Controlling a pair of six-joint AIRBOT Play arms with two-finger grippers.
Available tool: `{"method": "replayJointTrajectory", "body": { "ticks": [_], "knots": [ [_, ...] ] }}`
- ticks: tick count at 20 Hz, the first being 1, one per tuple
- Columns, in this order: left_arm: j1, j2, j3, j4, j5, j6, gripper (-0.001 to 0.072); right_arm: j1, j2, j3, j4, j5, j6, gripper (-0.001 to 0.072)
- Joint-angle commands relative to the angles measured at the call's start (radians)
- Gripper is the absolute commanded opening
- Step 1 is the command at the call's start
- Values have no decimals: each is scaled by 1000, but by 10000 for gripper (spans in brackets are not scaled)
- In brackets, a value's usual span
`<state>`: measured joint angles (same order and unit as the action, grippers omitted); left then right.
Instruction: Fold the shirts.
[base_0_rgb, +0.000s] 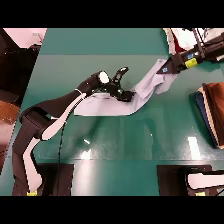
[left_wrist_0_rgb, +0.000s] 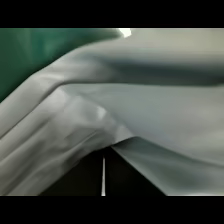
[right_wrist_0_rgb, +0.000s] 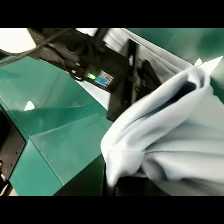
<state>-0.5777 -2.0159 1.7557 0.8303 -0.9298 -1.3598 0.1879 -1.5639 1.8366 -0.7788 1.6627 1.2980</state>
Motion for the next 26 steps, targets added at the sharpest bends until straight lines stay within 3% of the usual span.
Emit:
{"method": "replayJointTrajectory", "body": {
  "ticks": [1, 10, 14, 19, 23, 25, 26],
  "knots": [
    [-1, -6, 9, 3, -12, -2, 21, 63, 1, 62, -1, -23, 10, 10],
    [68, 87, 68, 148, -185, -3, 20, 79, -2, 63, 1, -46, 10, 11],
    [180, 146, 71, 221, -318, -3, 20, 114, -38, 63, 2, -42, 2, 11],
    [339, 263, 72, 281, -357, -2, 21, 272, -129, 64, 3, -78, -48, 11],
    [454, 340, 78, 289, -388, -1, 21, 442, -238, 64, 86, -262, -135, 13],
    [494, 363, 80, 289, -413, -1, 22, 539, -309, 66, 129, -424, -192, 18],
    [512, 370, 81, 289, -426, -1, 21, 587, -353, 82, 129, -504, -227, 143]
  ]
}}
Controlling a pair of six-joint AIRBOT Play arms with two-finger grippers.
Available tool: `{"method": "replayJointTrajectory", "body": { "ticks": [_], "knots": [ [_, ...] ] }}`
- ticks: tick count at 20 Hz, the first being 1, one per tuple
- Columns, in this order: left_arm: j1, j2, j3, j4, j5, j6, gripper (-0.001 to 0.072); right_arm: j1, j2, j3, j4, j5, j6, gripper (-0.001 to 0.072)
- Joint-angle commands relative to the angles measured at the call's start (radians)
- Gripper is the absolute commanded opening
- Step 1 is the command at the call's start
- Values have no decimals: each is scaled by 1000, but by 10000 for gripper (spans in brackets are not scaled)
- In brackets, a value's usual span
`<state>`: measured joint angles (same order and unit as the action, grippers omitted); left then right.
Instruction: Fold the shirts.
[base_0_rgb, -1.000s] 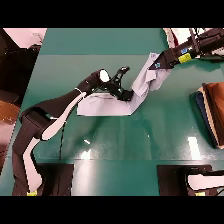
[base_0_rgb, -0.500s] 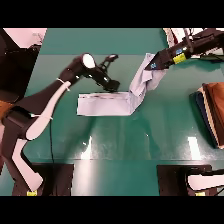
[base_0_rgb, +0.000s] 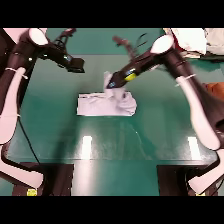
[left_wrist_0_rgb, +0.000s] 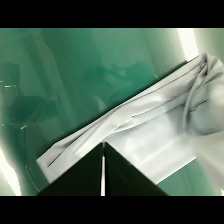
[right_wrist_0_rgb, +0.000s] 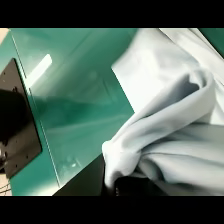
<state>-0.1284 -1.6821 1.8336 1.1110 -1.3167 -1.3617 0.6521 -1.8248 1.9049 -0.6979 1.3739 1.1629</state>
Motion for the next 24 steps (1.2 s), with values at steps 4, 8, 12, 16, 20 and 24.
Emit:
{"method": "replayJointTrajectory", "body": {
  "ticks": [4, 8, 12, 16, 20, 24],
  "knots": [
    [123, 80, 5, 9, -76, 6, 21, 236, -245, 194, 40, -294, -127, 693],
    [191, 162, 4, 10, -139, 12, 21, 137, -129, 66, 34, -237, -102, 584],
    [196, 287, -143, 31, -140, 32, 20, -56, 35, -130, -123, -76, -15, 578],
    [93, 427, -482, 31, 12, 88, 21, -232, 182, -343, -126, -87, 0, 578],
    [-85, 440, -710, -12, 215, 87, 400, -334, 298, -513, -125, -114, 24, 578],
    [-239, 439, -829, 6, 413, 85, 550, -357, 396, -657, -126, -160, 24, 578]
  ]
}}
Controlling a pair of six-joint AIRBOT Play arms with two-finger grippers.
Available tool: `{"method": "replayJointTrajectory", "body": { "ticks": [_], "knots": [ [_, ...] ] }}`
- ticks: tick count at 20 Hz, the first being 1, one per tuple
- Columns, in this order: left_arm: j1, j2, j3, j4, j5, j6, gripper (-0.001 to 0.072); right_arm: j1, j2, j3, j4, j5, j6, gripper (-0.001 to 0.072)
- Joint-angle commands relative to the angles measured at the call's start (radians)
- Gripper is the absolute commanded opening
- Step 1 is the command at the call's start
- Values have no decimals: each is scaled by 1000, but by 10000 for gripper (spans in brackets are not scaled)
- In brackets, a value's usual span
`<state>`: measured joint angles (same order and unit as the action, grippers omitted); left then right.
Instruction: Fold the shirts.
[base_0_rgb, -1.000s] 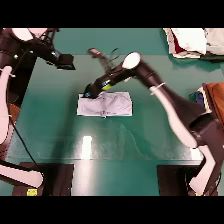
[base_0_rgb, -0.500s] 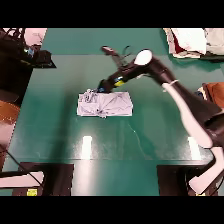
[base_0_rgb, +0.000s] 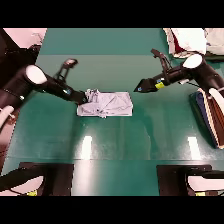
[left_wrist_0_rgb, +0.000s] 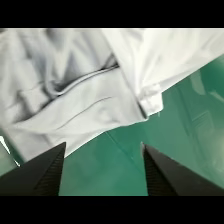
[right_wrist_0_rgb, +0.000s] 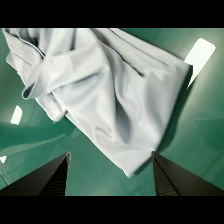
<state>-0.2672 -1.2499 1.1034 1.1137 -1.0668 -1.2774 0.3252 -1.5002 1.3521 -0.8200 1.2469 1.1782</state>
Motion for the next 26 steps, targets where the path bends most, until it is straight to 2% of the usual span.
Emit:
{"method": "replayJointTrajectory", "body": {
  "ticks": [1, 4, 8, 9, 10, 11, 13, 14, 18, 20, 23, 25, 26],
  "knots": [
    [-122, 2, -112, 6, 187, -8, 550, -30, 92, -134, -3, -50, 9, 578],
    [-164, -55, -113, 8, 233, -56, 550, -30, 127, -195, -2, -80, 11, 578],
    [-214, -116, -113, 12, 272, -63, 544, -30, 135, -206, 5, -74, 11, 579],
    [-214, -127, -113, 13, 259, -70, 452, -30, 135, -206, 8, -74, 11, 578],
    [-214, -134, -113, 23, 254, -82, 395, -30, 135, -206, 8, -72, 11, 579],
    [-214, -135, -113, 47, 257, -99, 358, -30, 135, -206, 8, -68, 11, 578],
    [-214, -135, -113, 92, 265, -143, 332, -30, 135, -206, 8, -67, 11, 579],
    [-214, -135, -113, 108, 259, -145, 16, -30, 135, -206, 8, -66, 11, 578],
    [-165, -98, -54, 148, 112, -151, 20, -30, 140, -206, 8, -52, 12, 578],
    [-107, -19, -42, 149, 33, -85, 21, -30, 153, -205, 6, -51, 11, 578],
    [-27, 60, -42, 153, -156, 11, 21, -36, 181, -205, 7, -79, 11, 579],
    [3, 60, -51, 163, -247, 41, 21, -43, 195, -205, 7, -96, 11, 578],
    [13, 60, -57, 171, -249, 41, 22, -43, 198, -205, 6, -103, 11, 578]
  ]
}}
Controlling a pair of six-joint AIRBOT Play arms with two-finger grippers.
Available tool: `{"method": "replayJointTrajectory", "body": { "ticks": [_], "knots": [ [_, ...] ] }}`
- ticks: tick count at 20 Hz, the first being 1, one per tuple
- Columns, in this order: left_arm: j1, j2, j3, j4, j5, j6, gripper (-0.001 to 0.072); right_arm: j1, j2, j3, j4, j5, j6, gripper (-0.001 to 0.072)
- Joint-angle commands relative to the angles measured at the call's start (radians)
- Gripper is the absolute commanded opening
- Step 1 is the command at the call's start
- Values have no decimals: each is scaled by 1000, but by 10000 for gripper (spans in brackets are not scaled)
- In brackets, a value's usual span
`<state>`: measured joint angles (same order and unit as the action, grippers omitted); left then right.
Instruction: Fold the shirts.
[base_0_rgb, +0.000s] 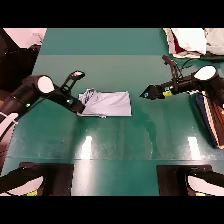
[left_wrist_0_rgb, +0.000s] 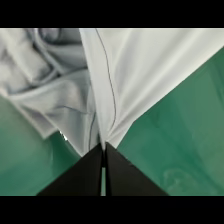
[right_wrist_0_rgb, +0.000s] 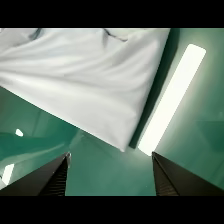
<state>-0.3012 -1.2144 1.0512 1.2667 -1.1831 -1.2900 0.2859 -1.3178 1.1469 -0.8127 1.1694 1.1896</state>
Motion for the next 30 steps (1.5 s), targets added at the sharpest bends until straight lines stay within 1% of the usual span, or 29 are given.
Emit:
{"method": "replayJointTrajectory", "body": {
  "ticks": [1, 2, 3, 4, 6, 7, 9, 10, 11, 12, 13, 15, 16, 18, 19, 22, 23, 27, 30],
  "knots": [
    [55, 25, -11, 19, -124, 51, 22, -3, 18, 0, -1, -27, 0, 578],
    [60, 24, -11, 31, -118, 30, 36, -3, 18, 0, -1, -25, 0, 578],
    [63, 24, -11, 39, -120, -2, 325, -3, 18, 0, -1, -26, 0, 578],
    [66, 24, -11, 44, -127, -25, 642, -3, 18, 0, -1, -26, 0, 579],
    [92, 33, 5, 38, -98, -27, 557, -3, 18, 0, -1, -27, 0, 579],
    [114, 34, 34, 21, -51, -29, 561, -3, 17, 0, -1, -28, 0, 578],
    [146, 34, 93, -65, 111, -41, 560, -3, 18, 0, -1, -28, 0, 578],
    [147, 24, 110, -92, 180, -38, 510, -3, 18, 0, -1, -28, 0, 578],
    [147, -1, 124, -117, 207, -36, 409, -3, 17, 0, -1, -29, 0, 579],
    [147, -40, 135, -156, 223, -20, 369, -3, 17, 0, -1, -35, 0, 578],
    [147, -79, 143, -195, 243, 7, 367, -3, 17, 0, -1, -39, 0, 578],
    [147, -159, 160, -234, 289, 16, 368, -3, 17, 0, -1, -40, 0, 578],
    [147, -201, 173, -236, 281, 18, 368, -3, 17, 0, -1, -42, 0, 578],
    [142, -262, 193, -238, 257, 74, 368, -3, 17, 0, -1, -42, 0, 579],
    [141, -277, 193, -237, 262, 95, 368, -3, 17, 0, -1, -42, 0, 579],
    [141, -294, 193, -238, 312, 96, 367, -3, 17, 0, -1, -46, 0, 578],
    [141, -296, 193, -238, 327, 108, 367, -3, 16, 0, -1, -46, 0, 578],
    [141, -330, 193, -235, 313, 127, 367, -3, 16, 0, -1, -46, 0, 578],
    [141, -338, 193, -246, 344, 132, 364, -3, 16, 0, 0, -46, 10, 578]
  ]
}}
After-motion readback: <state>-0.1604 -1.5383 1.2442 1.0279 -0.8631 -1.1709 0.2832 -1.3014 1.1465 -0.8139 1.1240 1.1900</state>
